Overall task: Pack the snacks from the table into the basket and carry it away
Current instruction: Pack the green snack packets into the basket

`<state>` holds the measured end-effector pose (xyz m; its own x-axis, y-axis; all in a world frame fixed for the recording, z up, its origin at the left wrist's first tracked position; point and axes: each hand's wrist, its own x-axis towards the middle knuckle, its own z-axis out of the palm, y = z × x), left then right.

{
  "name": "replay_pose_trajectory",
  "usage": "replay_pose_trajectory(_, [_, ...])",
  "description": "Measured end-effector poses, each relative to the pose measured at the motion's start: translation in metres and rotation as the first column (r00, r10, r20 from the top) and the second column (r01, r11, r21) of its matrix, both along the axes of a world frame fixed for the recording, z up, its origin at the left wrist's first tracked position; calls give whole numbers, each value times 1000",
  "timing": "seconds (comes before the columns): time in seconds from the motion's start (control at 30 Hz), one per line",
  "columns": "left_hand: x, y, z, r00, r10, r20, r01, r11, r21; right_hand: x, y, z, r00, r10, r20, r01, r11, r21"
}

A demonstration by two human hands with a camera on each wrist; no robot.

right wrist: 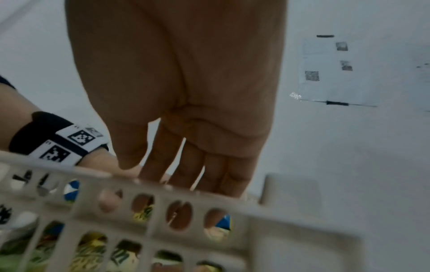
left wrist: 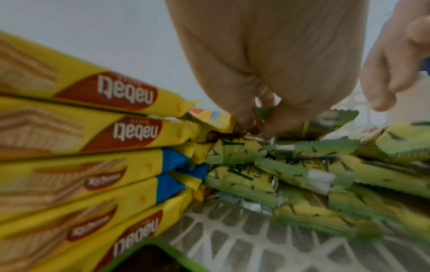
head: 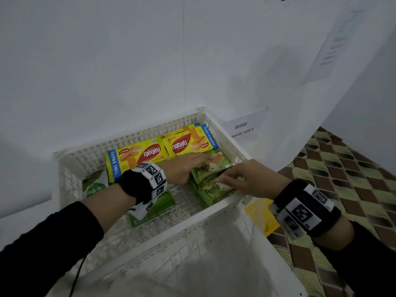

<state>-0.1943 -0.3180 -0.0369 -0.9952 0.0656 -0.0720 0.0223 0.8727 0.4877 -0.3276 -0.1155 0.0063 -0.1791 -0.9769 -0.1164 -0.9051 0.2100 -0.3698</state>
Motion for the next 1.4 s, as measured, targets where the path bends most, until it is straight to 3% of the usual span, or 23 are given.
replay_pose_trajectory(0.07, [3,3,2,997,13,76,-13,1000,8,0,14,2,996,-27,91,38,991,-127])
replay_pose_trajectory(0.17, [6,8,0,997,27,66,-30,999,41,3,34,2,984,-28,175,66,975,-213])
replay_pose_trajectory(0.33, [4,17,-10,997,45,67,-47,999,19,4,54,-15,987,7,161,36,963,-266])
replay_pose_trajectory(0.63, [0,23,-32,998,-19,55,35,953,-302,6,55,-21,986,3,169,46,958,-284])
replay_pose_trajectory(0.77, [1,26,-9,1000,-5,-11,2,958,-286,7,55,-16,983,-3,183,54,960,-273])
replay_pose_trajectory(0.87, [21,23,37,990,52,-128,-69,989,-134,15,51,-5,967,33,252,47,951,-306])
replay_pose_trajectory(1.0, [86,19,108,927,211,-311,-186,976,110,58,27,13,930,131,342,16,919,-394])
replay_pose_trajectory(1.13, [182,25,148,864,365,-347,-331,931,155,130,-1,28,900,303,314,-142,883,-447])
replay_pose_trajectory(1.27, [299,28,140,812,520,-263,-515,852,93,215,-28,40,824,436,361,-269,863,-428])
replay_pose_trajectory(1.4, [435,31,108,677,681,-281,-693,718,71,305,-51,37,738,534,412,-359,828,-431])
